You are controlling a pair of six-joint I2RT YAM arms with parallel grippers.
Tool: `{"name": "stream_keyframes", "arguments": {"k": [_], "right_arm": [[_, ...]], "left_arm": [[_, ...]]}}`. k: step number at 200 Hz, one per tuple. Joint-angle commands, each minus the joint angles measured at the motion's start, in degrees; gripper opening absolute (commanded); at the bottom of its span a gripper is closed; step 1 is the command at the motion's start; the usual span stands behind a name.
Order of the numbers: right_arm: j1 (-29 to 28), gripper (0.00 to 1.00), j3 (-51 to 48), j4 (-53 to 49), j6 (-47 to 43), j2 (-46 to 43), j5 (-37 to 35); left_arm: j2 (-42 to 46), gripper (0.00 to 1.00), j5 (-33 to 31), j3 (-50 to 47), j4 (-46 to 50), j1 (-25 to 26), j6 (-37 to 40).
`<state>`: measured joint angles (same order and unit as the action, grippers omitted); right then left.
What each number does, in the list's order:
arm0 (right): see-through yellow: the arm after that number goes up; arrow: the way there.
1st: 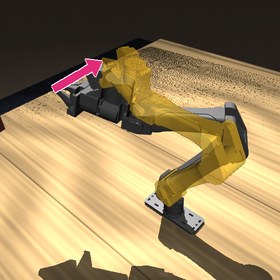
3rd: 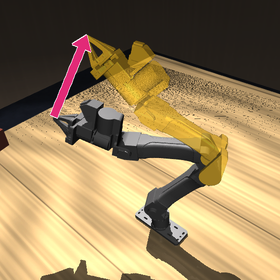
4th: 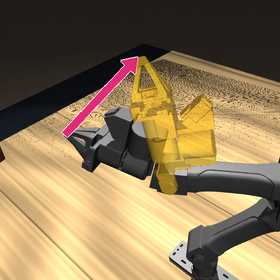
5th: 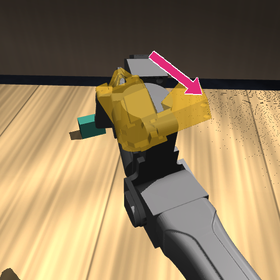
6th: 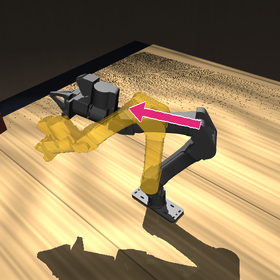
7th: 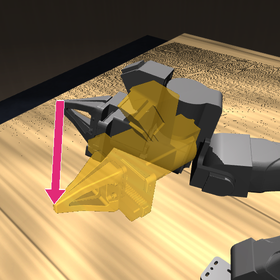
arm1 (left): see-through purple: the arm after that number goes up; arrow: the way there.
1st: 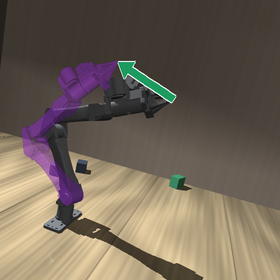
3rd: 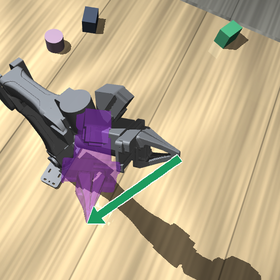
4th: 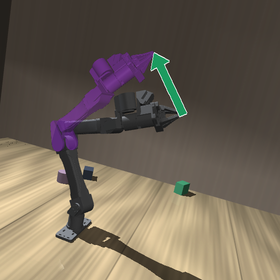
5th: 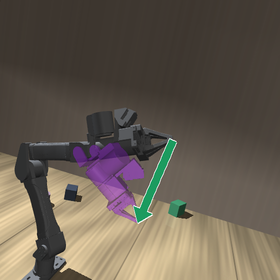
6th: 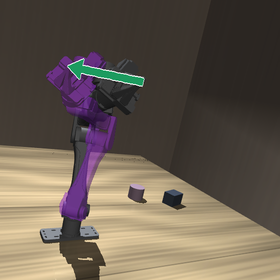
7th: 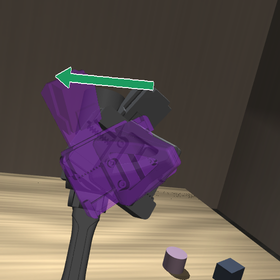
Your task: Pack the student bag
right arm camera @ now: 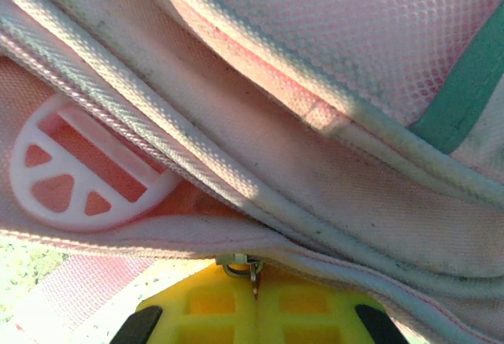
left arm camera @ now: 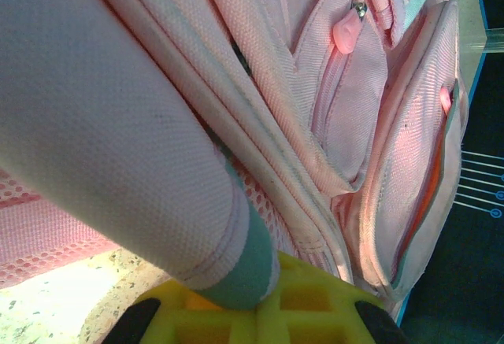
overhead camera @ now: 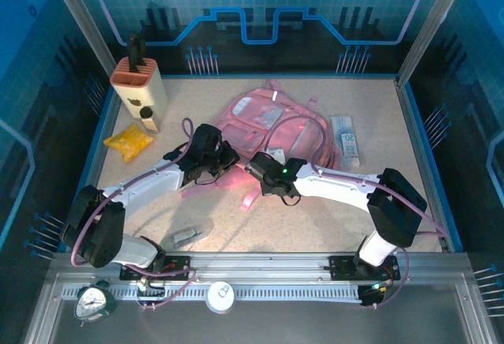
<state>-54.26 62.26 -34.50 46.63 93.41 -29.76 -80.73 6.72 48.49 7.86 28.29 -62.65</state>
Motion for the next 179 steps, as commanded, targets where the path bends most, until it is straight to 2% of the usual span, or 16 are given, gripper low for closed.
{"name": "stream_keyframes", "arguments": {"k": [1, 97, 151, 159, 168, 179], "right_arm": [[0.69, 0.0, -0.8, -1.64, -0.45, -2.23, -1.72], [4.88, 0.0, -13.88, -3.88, -1.75, -15.0, 4.05], [2.74, 0.0, -10.38, 2.97, -5.09, -11.83, 12.23], [2.61, 0.0, -9.53, 2.71, -4.82, -10.96, 12.11], [2.63, 0.0, -9.14, 2.75, -4.57, -10.43, 12.09], [2.56, 0.0, -9.38, 3.72, -4.62, -10.3, 12.51]], "left_arm": [[0.44, 0.0, 1.01, 1.58, -1.54, -0.09, 2.6], [-7.73, 0.0, 3.29, 7.25, 0.37, -10.77, 11.23], [-12.93, 0.0, 7.22, 12.8, 0.28, -12.24, 16.28], [-12.14, 0.08, 7.3, 12.11, 0.25, -12.35, 16.42], [-11.01, 0.22, 7.68, 11.05, 0.46, -12.34, 16.24], [-9.61, 0.28, 8.48, 9.36, 1.01, -12.25, 14.94]]}}
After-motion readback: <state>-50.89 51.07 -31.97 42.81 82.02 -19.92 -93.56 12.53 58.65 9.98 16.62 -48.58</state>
